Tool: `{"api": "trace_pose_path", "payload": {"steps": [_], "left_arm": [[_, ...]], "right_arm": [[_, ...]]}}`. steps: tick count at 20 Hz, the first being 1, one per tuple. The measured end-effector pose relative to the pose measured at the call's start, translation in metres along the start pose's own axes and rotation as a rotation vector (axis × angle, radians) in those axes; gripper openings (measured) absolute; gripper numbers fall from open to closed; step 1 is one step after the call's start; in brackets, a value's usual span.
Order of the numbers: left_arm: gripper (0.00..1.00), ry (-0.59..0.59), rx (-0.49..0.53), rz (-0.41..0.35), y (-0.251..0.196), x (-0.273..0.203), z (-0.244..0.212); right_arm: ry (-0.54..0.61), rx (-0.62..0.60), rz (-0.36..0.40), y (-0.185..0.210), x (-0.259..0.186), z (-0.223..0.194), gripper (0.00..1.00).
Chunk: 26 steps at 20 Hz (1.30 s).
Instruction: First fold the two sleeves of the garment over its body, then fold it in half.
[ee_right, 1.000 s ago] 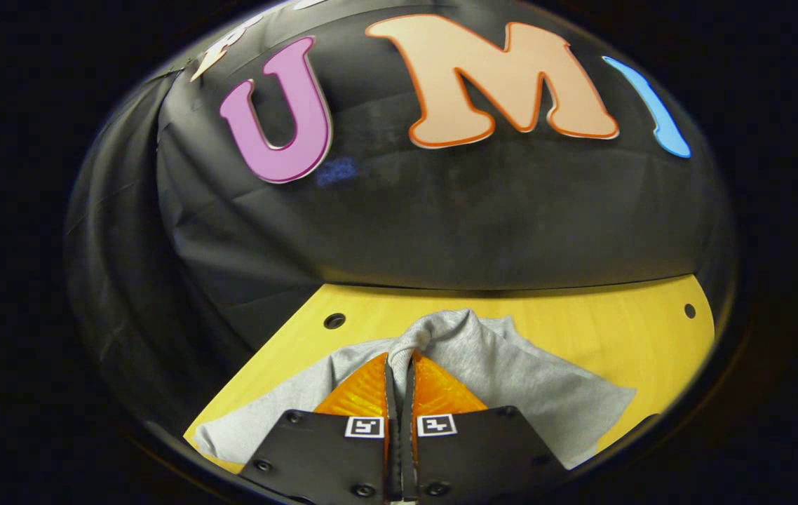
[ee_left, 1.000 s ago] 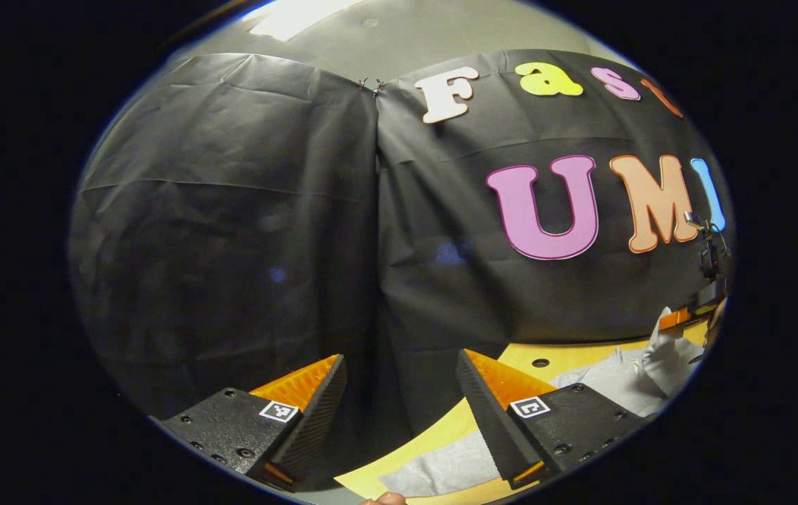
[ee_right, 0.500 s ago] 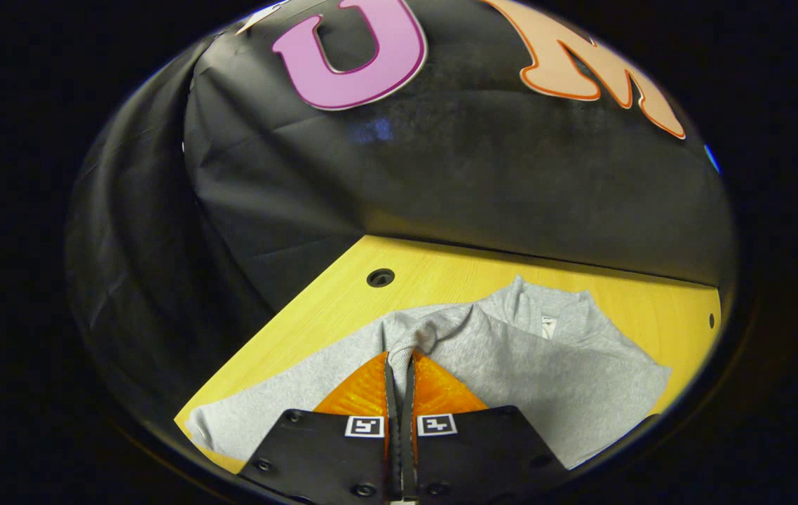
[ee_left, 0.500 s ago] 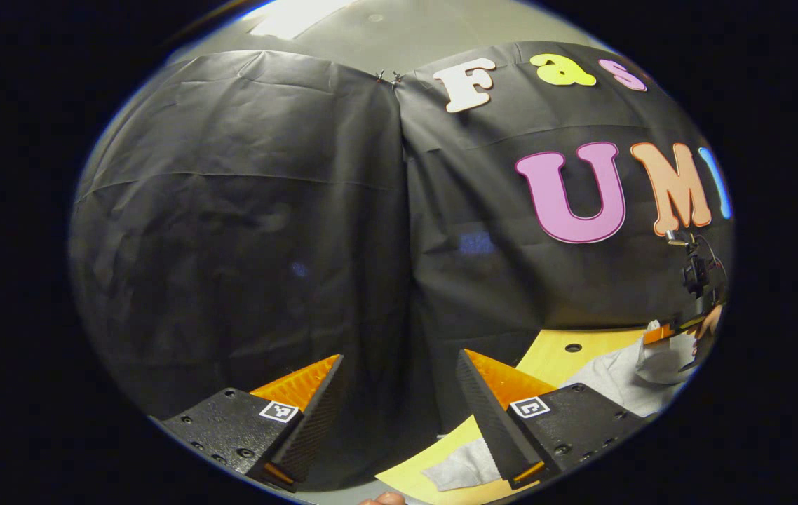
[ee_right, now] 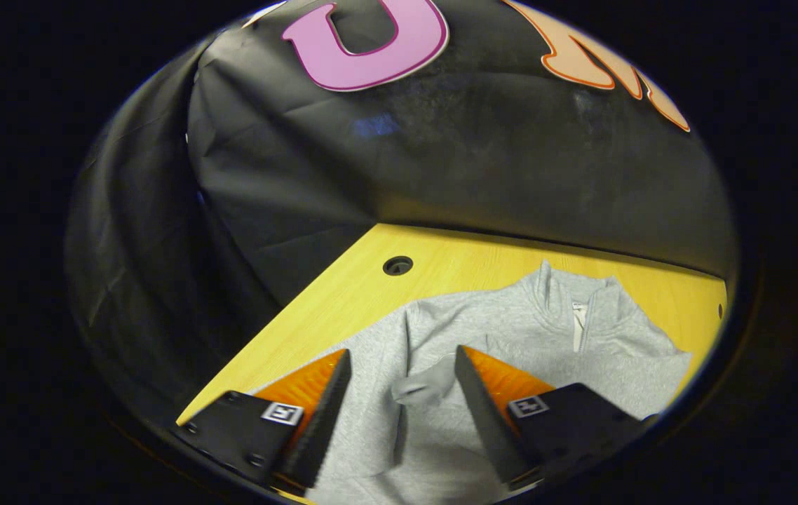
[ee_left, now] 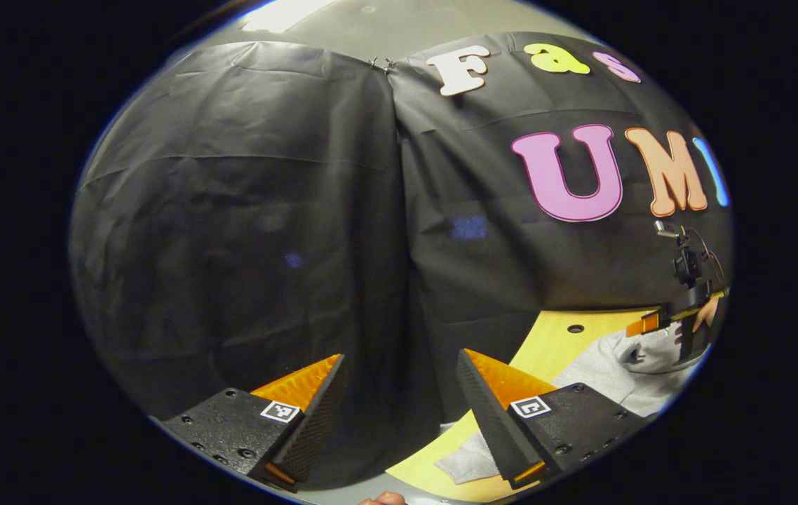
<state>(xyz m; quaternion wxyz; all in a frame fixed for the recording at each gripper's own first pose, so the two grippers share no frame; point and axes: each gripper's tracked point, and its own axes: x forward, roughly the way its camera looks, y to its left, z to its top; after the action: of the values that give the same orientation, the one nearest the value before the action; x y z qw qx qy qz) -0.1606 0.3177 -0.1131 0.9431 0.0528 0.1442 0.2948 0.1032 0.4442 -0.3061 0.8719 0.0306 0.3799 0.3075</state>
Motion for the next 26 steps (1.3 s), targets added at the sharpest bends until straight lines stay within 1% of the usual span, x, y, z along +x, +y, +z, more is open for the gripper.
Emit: {"api": "trace_pose_path", "payload": {"steps": [1, 2, 3, 4, 5, 7, 9, 10, 11, 12, 13, 14, 15, 19, 22, 26], "left_arm": [[0.93, 0.011, -0.005, -0.01, -0.004, 0.002, -0.006], [0.93, 0.023, -0.008, -0.019, -0.008, 0.003, -0.012], [0.93, 0.033, -0.011, -0.03, -0.011, 0.004, -0.019], [0.93, 0.042, -0.012, -0.043, -0.016, 0.005, -0.024], [0.93, 0.056, -0.012, -0.057, -0.022, 0.006, -0.032], [0.93, 0.098, -0.017, -0.091, -0.035, 0.007, -0.053], [0.93, 0.158, -0.046, -0.128, -0.05, 0.007, -0.077], [0.93, 0.192, -0.06, -0.139, -0.056, 0.007, -0.089], [0.93, 0.227, -0.071, -0.146, -0.062, 0.007, -0.101], [0.94, 0.259, -0.078, -0.152, -0.067, 0.007, -0.113], [0.94, 0.285, -0.081, -0.158, -0.073, 0.007, -0.125], [0.94, 0.31, -0.08, -0.162, -0.077, 0.007, -0.134], [0.94, 0.334, -0.077, -0.165, -0.08, 0.008, -0.144], [0.94, 0.421, -0.095, -0.161, -0.093, 0.01, -0.181], [0.94, 0.488, -0.113, -0.147, -0.097, 0.011, -0.206], [0.95, 0.551, -0.104, -0.103, -0.101, 0.012, -0.238]], "right_arm": [[-0.016, -0.014, -0.001, 0.0, 0.001, 0.0, 0.99], [-0.033, -0.033, -0.009, -0.002, -0.004, 0.002, 1.0], [-0.053, -0.049, -0.015, -0.005, -0.009, 0.005, 0.99], [-0.073, -0.058, -0.021, -0.008, -0.017, 0.006, 0.96], [-0.09, -0.063, -0.025, -0.011, -0.024, 0.007, 0.99], [-0.126, -0.067, -0.039, -0.019, -0.043, 0.012, 0.99], [-0.157, -0.063, -0.059, -0.031, -0.062, 0.014, 0.99], [-0.17, -0.058, -0.066, -0.036, -0.071, 0.016, 0.96], [-0.178, -0.052, -0.074, -0.043, -0.08, 0.017, 0.96], [-0.187, -0.047, -0.094, -0.053, -0.09, 0.018, 0.99], [-0.202, -0.039, -0.115, -0.065, -0.101, 0.02, 0.99], [-0.217, -0.027, -0.131, -0.073, -0.11, 0.022, 0.96], [-0.227, -0.013, -0.147, -0.084, -0.12, 0.022, 0.98], [-0.237, 0.011, -0.209, -0.123, -0.154, 0.013, 0.99], [-0.211, 0.037, -0.242, -0.147, -0.175, 0.0, 0.99], [-0.217, 0.051, -0.288, -0.172, -0.196, -0.008, 0.99]]}}
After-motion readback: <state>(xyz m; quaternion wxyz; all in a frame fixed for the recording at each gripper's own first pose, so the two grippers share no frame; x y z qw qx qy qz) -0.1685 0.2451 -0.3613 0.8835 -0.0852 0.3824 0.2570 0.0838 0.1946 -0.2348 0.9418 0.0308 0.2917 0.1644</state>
